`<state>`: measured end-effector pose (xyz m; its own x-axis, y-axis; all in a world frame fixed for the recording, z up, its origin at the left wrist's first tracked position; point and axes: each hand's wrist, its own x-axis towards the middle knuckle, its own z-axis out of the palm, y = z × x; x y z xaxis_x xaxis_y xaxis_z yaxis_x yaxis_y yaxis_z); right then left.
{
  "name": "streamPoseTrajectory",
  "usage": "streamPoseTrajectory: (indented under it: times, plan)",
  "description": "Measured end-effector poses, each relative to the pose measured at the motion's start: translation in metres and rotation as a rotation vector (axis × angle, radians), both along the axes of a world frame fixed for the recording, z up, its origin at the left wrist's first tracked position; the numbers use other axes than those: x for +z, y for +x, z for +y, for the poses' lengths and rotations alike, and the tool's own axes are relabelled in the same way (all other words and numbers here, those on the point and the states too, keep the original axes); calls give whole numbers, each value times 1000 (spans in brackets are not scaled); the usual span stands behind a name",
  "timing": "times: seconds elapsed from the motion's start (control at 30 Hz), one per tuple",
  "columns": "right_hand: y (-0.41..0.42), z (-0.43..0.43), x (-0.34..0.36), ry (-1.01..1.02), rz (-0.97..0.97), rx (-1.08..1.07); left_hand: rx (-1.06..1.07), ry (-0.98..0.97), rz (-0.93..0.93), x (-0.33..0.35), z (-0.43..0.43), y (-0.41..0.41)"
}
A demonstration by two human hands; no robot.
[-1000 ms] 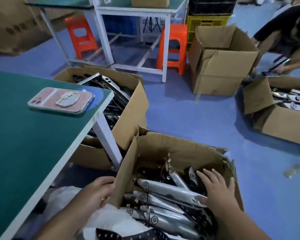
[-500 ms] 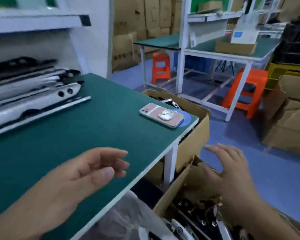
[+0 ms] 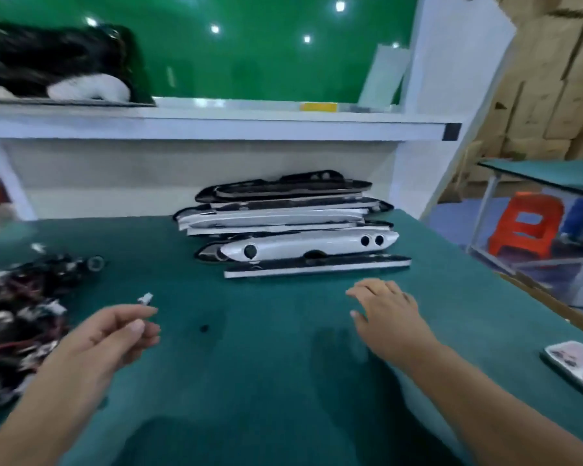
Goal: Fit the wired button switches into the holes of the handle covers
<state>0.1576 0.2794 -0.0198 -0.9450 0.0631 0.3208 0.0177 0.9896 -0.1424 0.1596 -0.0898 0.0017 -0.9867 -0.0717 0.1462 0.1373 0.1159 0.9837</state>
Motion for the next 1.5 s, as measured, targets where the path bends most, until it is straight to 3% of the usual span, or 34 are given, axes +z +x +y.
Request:
streamPoseTrajectory:
  times: [0.17,0.33,0.43,0.53,0.67,0.77,0.87,0.97,1.03,1.13,1.2,1.27,1.3,1.37,1.43,1.5]
  plan:
    - [-98,-22,-6,120,-9,-93,131,56,-71,-18,-17,-7]
    - [-142,-24,-6,215,-165,-130,115,-130,-31,-16,-10,-2]
    - [-142,-27,0,218,-183,-30,102,-183,-22,-11,-6,2]
    - [-120,-31,20,72,-229,176,119,-200,6,-10,-3,1]
    - [-66,-42,45,-204,-444,377,95,-312,96,-13,11,-6]
    - [-24,-55,45,-314,-521,459,-2,-307,4,-12,26,-1]
    - [1,-53,36,-173,-430,399,12,-172,-69,-18,38,8]
    - [16,-40,15,74,-293,346,161,-120,-52,-20,39,12]
    - [19,-29,2,134,-296,262,248,-93,-43,-20,33,13]
    - [16,-14,-3,49,-269,178,242,-321,-17,-21,25,12]
    - [14,-6,-3,10,-206,109,298,-508,152,-17,15,12]
    - [14,0,-4,-20,-147,30,427,-865,349,-13,-11,3]
    - [14,3,-5,-35,-122,-3,468,-1097,333,-9,-28,-3]
    - [15,8,-5,-60,-91,-47,426,-1435,3,1,-71,-16]
    - [15,9,-4,-72,-94,-69,270,-1616,-344,8,-106,-24]
    - [15,8,-4,-77,-102,-78,172,-1696,-368,8,-129,-34]
